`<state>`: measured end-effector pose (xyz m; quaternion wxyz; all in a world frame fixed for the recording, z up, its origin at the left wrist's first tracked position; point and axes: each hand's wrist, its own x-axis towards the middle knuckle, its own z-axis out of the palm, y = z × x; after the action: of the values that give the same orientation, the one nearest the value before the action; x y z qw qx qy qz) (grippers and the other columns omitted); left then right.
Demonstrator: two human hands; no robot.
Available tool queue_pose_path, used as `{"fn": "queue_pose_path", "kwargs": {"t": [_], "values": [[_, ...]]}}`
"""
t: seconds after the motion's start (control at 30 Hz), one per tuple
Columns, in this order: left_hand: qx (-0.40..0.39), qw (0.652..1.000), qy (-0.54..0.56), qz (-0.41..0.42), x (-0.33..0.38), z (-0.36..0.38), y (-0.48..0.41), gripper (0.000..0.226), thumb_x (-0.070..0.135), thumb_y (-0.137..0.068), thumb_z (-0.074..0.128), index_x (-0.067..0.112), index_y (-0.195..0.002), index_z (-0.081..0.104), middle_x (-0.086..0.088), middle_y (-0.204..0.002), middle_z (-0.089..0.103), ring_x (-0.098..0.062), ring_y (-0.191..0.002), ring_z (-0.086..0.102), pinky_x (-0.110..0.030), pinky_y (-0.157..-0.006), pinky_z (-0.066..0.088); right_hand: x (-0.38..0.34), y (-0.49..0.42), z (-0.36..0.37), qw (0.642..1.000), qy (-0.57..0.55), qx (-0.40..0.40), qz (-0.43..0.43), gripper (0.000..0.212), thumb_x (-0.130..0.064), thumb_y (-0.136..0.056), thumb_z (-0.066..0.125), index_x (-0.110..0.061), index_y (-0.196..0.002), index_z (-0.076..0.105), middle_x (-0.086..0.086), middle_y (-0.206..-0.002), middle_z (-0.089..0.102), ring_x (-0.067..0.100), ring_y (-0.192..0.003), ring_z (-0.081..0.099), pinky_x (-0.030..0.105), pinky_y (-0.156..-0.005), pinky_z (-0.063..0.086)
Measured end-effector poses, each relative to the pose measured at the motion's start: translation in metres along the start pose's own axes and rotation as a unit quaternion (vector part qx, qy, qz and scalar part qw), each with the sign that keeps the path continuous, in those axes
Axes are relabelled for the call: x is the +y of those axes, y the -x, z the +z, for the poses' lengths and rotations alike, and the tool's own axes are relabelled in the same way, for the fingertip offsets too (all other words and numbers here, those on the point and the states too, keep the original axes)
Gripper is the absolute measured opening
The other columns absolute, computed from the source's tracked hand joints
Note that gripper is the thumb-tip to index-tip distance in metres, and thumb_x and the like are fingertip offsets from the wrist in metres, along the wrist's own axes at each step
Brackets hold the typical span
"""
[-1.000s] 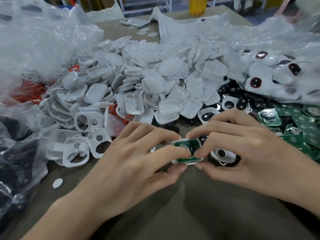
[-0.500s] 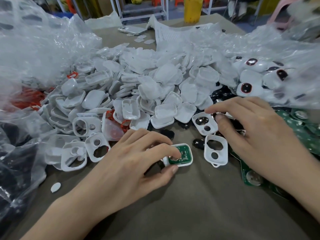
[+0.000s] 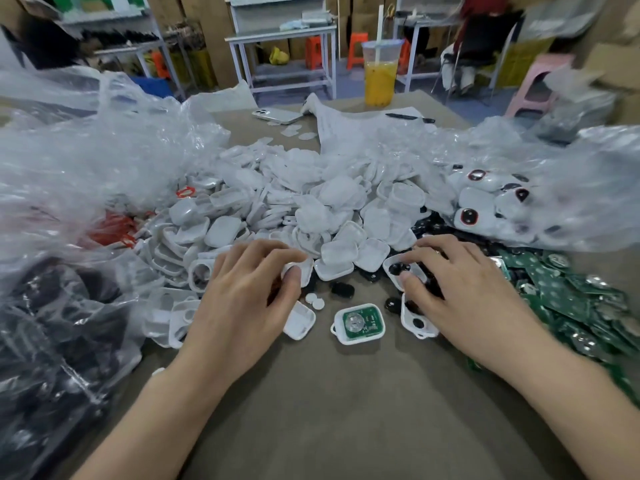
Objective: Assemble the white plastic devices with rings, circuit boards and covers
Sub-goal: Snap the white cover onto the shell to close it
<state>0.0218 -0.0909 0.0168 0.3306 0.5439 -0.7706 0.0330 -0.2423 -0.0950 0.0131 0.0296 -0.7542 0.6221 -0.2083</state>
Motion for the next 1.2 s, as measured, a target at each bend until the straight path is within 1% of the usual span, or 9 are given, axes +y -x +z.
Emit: {"fn": "queue_pose_path", "kwargs": {"t": [0.17,0.37,0.47,0.6,0.83,0.93,1.03,1.1,1.2], "values": [[0.016,0.999,-0.004,-0.035,-0.001,0.002,-0.003,0.024,0.013,-0.097,0.059,0.020,-0.118,0.067,0.016,-0.099,0.058,-0.014,-0.112,0.049,-0.026,-0.099,0.029,0.002,-0.002,0.002,0.999,0.009,0.032,0.018,0.026,-0.039,-0.094,0.056,-0.027,-0.113,0.070,-0.004,-0.122,0.058,0.024,-0.112,0.052,0.041,-0.098,0.042],[0.010,0.999,-0.007,-0.037,-0.003,0.004,-0.006,0.026,0.010,-0.097,0.058,0.021,-0.119,0.066,0.011,-0.111,0.064,-0.011,-0.113,0.046,-0.020,-0.099,0.024,0.000,-0.022,-0.006,0.996,0.028,0.065,0.054,0.023,-0.041,-0.096,0.051,-0.027,-0.099,0.069,-0.007,-0.117,0.062,0.021,-0.109,0.051,0.038,-0.096,0.036],[0.017,0.999,0.004,-0.045,-0.004,0.005,-0.005,0.031,0.008,-0.095,0.060,0.025,-0.121,0.062,0.018,-0.108,0.061,-0.007,-0.114,0.045,-0.020,-0.100,0.024,-0.008,-0.037,-0.007,0.994,-0.003,0.082,0.078,0.030,-0.042,-0.097,0.044,-0.028,-0.115,0.065,-0.004,-0.124,0.061,0.022,-0.115,0.049,0.041,-0.099,0.036],[0.020,0.999,0.006,-0.040,-0.004,0.006,-0.006,0.031,0.006,-0.095,0.061,0.025,-0.120,0.062,0.022,-0.105,0.057,-0.006,-0.111,0.045,-0.018,-0.098,0.024,-0.009,-0.038,-0.001,0.995,0.013,0.013,0.099,0.050,-0.047,-0.099,0.042,-0.028,-0.144,0.044,0.002,-0.146,0.048,0.025,-0.133,0.041,0.041,-0.114,0.024],[0.028,0.999,0.009,-0.042,-0.005,0.007,-0.007,0.028,0.011,-0.093,0.054,0.021,-0.117,0.064,0.014,-0.104,0.063,-0.008,-0.108,0.047,-0.008,-0.101,0.019,-0.008,-0.036,0.002,0.995,0.009,0.010,0.100,0.051,-0.046,-0.098,0.046,-0.024,-0.144,0.046,0.005,-0.142,0.051,0.028,-0.127,0.045,0.040,-0.112,0.026],[0.035,0.999,0.008,-0.038,-0.005,0.008,-0.007,0.028,0.009,-0.091,0.055,0.019,-0.115,0.066,0.012,-0.102,0.065,-0.009,-0.107,0.048,-0.018,-0.097,0.026,-0.008,-0.037,0.001,0.993,-0.015,0.060,0.096,0.039,-0.038,-0.098,0.052,-0.018,-0.131,0.056,0.009,-0.127,0.055,0.030,-0.111,0.048,0.042,-0.100,0.036],[0.027,0.999,0.010,-0.037,-0.003,0.005,-0.007,0.027,0.000,-0.091,0.062,0.016,-0.111,0.069,0.010,-0.099,0.066,-0.011,-0.105,0.049,-0.023,-0.096,0.028,-0.011,-0.034,-0.003,0.988,-0.038,0.132,0.063,0.021,-0.035,-0.096,0.052,-0.016,-0.096,0.062,0.003,-0.098,0.059,0.026,-0.092,0.051,0.042,-0.085,0.040],[0.001,1.000,0.015,0.005,-0.006,-0.002,-0.008,0.021,0.007,-0.091,0.056,0.017,-0.100,0.073,0.013,-0.094,0.064,-0.014,-0.100,0.053,-0.025,-0.097,0.030,-0.014,-0.031,-0.005,0.989,-0.052,0.135,0.020,0.022,-0.035,-0.097,0.049,-0.020,-0.082,0.056,-0.005,-0.083,0.058,0.023,-0.082,0.052,0.040,-0.080,0.039],[-0.056,0.994,0.029,0.089,-0.015,-0.019,-0.004,0.025,0.023,-0.088,0.050,0.025,-0.090,0.074,0.018,-0.096,0.064,-0.012,-0.102,0.054,-0.027,-0.101,0.031,-0.016,-0.025,-0.003,0.989,-0.065,0.129,-0.036,0.022,-0.035,-0.098,0.049,-0.025,-0.078,0.049,-0.009,-0.077,0.055,0.021,-0.077,0.050,0.039,-0.080,0.038]]}}
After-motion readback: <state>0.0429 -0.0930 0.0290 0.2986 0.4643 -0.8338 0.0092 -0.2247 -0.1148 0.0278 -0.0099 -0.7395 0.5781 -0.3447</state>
